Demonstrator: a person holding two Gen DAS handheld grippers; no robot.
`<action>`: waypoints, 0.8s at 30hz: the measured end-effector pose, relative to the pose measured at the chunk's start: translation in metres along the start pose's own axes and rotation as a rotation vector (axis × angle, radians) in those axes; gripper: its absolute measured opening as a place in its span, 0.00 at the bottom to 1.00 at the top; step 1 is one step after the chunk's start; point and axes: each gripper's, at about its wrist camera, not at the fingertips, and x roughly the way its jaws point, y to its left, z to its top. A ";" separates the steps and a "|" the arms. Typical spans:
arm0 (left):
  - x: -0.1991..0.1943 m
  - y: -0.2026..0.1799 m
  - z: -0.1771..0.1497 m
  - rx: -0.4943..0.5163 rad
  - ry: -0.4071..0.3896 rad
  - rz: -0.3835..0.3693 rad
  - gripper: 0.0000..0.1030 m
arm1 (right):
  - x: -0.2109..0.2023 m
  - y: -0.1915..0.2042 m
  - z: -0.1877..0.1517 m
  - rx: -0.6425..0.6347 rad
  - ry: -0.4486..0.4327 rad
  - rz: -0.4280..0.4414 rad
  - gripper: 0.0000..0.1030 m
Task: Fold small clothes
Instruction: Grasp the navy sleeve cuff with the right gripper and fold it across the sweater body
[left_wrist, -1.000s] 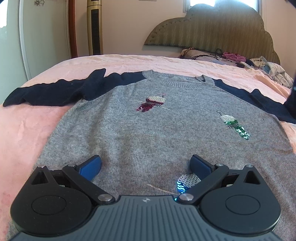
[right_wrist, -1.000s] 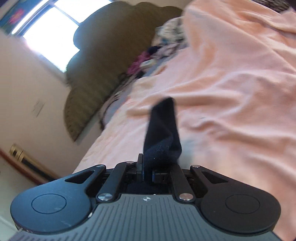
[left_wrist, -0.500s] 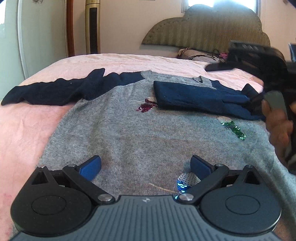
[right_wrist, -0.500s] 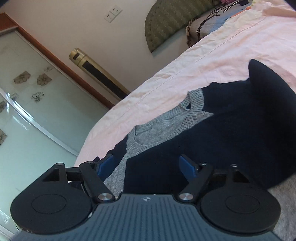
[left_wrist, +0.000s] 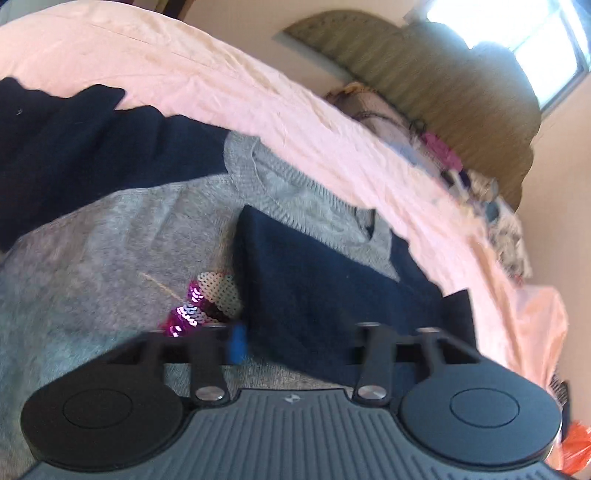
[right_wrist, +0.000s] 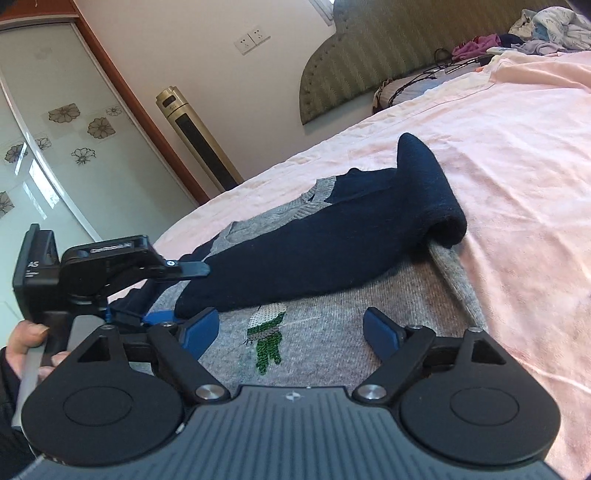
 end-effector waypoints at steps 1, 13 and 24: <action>0.005 -0.003 0.000 0.007 0.005 0.024 0.08 | 0.001 -0.002 0.000 0.010 -0.002 0.008 0.84; -0.034 0.021 0.001 0.177 -0.082 0.219 0.08 | 0.000 -0.006 0.002 0.038 -0.007 0.035 0.86; -0.078 0.000 -0.009 0.271 -0.361 0.147 0.67 | 0.011 0.014 0.069 0.005 -0.035 0.017 0.98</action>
